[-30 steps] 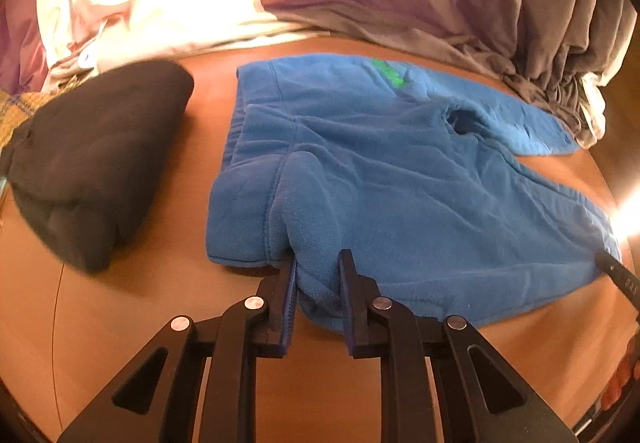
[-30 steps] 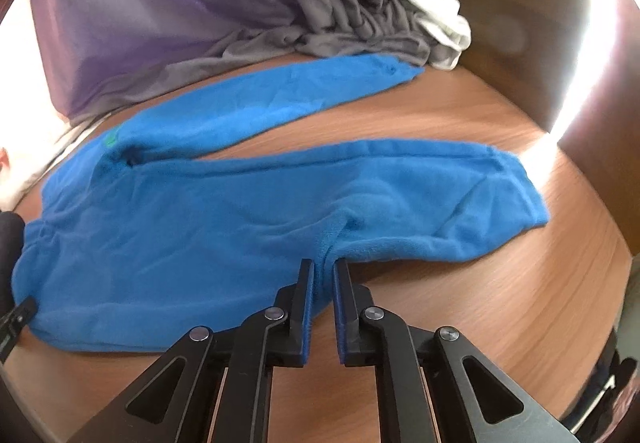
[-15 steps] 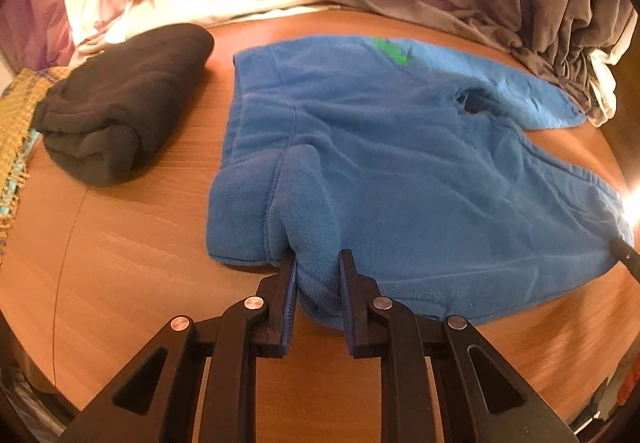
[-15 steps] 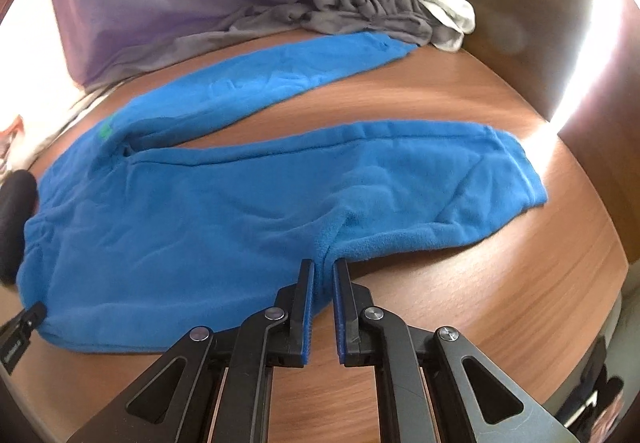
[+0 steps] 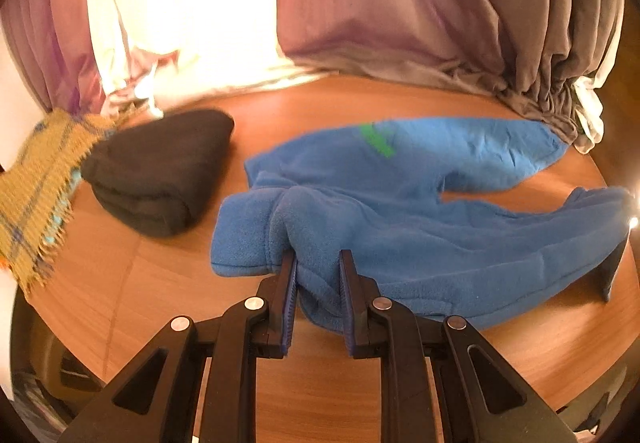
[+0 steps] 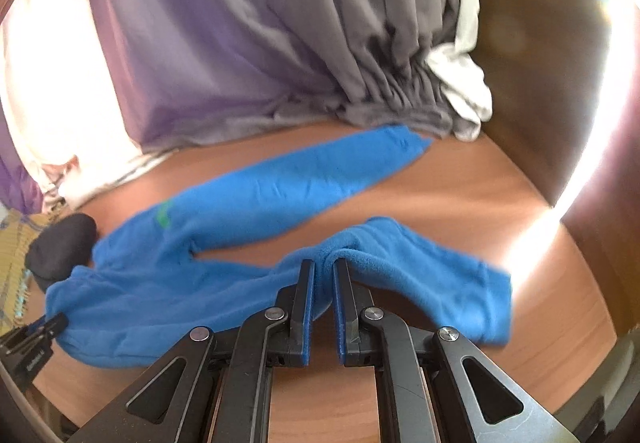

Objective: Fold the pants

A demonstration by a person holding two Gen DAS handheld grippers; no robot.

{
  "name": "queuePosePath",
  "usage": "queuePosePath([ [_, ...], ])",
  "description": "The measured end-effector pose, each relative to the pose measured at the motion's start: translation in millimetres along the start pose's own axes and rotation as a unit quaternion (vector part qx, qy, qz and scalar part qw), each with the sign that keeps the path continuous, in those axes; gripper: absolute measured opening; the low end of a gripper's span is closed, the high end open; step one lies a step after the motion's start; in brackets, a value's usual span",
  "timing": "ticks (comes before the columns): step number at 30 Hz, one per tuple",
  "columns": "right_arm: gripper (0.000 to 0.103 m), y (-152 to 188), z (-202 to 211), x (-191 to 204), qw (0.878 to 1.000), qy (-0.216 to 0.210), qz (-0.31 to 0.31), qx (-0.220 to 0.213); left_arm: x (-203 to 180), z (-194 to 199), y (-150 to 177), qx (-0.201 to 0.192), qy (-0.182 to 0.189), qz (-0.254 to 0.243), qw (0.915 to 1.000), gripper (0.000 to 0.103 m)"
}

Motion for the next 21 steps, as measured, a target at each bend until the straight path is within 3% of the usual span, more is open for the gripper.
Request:
queuePosePath([
  [10, 0.009, -60, -7, 4, 0.998, -0.02, 0.051, -0.041, -11, -7, -39, -0.005, -0.009, 0.004, 0.9999, 0.02],
  [21, 0.009, -106, -71, 18, 0.998, -0.027, 0.054, -0.008, -21, -65, -86, 0.037, -0.019, 0.019, 0.999, 0.021],
])
Point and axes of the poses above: each gripper's, at about its wrist camera, not at the fingertips, and z roughly against the way its jaws point, x to its left, y to its underside, the point moved 1 cm from there along -z, roughly the way its jaws point, and after that the axes turned 12 degrees about z, right-handed, at the moved point
